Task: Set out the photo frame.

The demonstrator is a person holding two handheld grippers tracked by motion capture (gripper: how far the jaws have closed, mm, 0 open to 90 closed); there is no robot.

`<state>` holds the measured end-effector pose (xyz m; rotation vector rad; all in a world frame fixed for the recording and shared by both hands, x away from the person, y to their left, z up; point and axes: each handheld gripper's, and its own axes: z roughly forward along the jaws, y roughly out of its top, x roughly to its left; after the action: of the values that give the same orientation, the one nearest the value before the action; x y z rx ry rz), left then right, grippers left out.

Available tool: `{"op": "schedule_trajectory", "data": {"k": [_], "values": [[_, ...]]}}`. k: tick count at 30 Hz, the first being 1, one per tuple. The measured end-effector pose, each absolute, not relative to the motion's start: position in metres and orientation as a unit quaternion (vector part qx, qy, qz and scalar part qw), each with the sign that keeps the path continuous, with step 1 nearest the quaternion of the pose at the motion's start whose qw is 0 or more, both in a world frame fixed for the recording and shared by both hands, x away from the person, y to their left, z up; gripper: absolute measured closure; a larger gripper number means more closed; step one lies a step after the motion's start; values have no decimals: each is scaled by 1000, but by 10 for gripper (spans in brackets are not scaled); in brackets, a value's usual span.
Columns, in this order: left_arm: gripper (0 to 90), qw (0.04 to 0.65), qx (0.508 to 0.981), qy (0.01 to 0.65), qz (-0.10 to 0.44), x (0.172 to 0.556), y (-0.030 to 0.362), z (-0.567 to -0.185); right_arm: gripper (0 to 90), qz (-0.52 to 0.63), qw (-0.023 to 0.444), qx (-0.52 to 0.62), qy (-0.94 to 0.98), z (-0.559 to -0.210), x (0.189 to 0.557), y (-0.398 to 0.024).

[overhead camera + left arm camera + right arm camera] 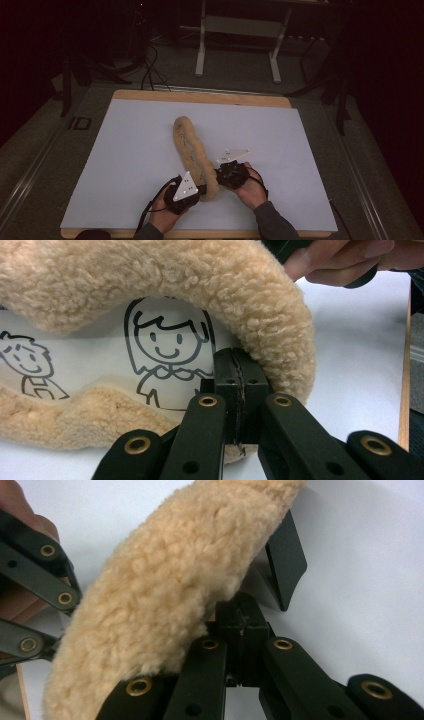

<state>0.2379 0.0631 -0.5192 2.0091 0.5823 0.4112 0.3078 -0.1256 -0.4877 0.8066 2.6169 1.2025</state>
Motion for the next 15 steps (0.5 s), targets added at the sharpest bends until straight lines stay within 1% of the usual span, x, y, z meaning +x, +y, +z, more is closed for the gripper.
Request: {"op": "schedule_trajectory", "data": {"k": [8, 15], "values": [[900, 490, 821, 242, 169, 239, 58, -521, 900, 402, 69, 270, 872, -485, 309, -131], [900, 486, 823, 239, 168, 240, 59, -519, 900, 397, 76, 270, 874, -483, 306, -132]]}}
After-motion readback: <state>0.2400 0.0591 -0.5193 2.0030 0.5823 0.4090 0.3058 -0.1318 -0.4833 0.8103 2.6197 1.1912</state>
